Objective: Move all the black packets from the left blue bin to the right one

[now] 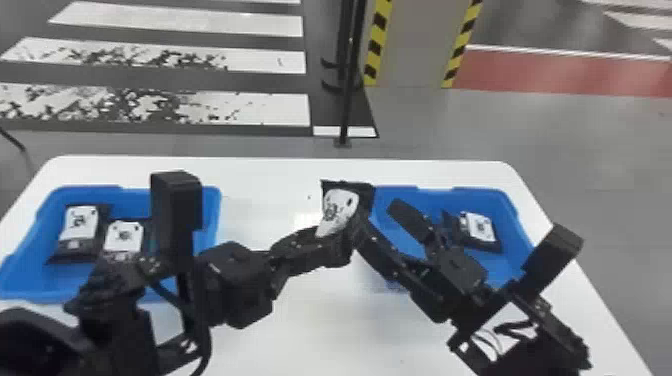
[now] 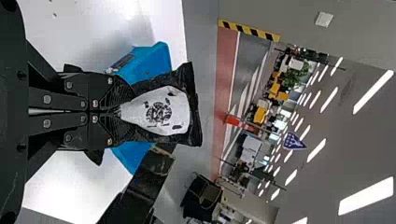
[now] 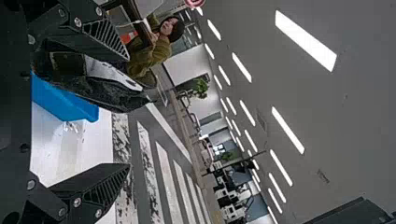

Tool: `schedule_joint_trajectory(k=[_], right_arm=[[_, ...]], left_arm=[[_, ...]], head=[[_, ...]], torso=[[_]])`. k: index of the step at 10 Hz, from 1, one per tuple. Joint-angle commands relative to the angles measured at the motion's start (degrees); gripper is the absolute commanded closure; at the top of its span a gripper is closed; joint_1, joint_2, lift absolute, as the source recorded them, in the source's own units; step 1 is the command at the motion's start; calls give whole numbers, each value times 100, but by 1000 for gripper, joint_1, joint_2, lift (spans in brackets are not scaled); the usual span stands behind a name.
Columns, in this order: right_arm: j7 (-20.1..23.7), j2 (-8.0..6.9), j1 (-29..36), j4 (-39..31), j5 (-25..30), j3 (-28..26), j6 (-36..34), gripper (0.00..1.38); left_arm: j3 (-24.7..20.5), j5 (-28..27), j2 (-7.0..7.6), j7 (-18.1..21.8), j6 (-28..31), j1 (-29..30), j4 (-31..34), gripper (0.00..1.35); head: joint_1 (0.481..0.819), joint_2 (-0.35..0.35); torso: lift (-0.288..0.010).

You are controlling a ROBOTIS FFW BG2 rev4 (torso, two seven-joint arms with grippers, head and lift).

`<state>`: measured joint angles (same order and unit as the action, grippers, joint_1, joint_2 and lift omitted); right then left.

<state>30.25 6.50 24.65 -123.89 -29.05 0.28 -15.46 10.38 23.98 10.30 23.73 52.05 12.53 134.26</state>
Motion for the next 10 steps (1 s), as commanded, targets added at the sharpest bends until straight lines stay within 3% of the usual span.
schedule_joint_trajectory(k=[1,3,4,5,6,8,9,10], right_arm=[[8,0,-159,50,-77,86,-43,231],[16,9,-285,134,-88,269,-142,282],[78,0,-384,331,-214,315,-142,633],[78,0,-412,387,-248,315,-142,1108],[78,0,-440,401,-237,315,-71,1273],[78,-9,-496,444,-260,338,27,1276],[78,-9,-496,458,-283,338,27,1276],[78,-9,-552,542,-317,338,27,1276]], left_arm=[[70,24,16,0,26,-30,-4,1205],[105,70,16,0,26,-44,-18,1205],[139,104,16,0,26,-44,-18,1205],[139,139,24,0,12,-44,-46,1205],[139,196,24,0,-3,-30,-46,1205],[139,276,24,-9,-87,-16,-74,1193],[139,390,16,-26,-171,12,-116,1065],[127,733,7,-26,-495,54,-369,657]], head=[[695,-136],[695,-133],[695,-123],[695,-116],[695,-114],[695,-118],[695,-120],[695,-121]], torso=[[-140],[-140],[-140],[-140],[-140],[-140],[-140],[-140]])
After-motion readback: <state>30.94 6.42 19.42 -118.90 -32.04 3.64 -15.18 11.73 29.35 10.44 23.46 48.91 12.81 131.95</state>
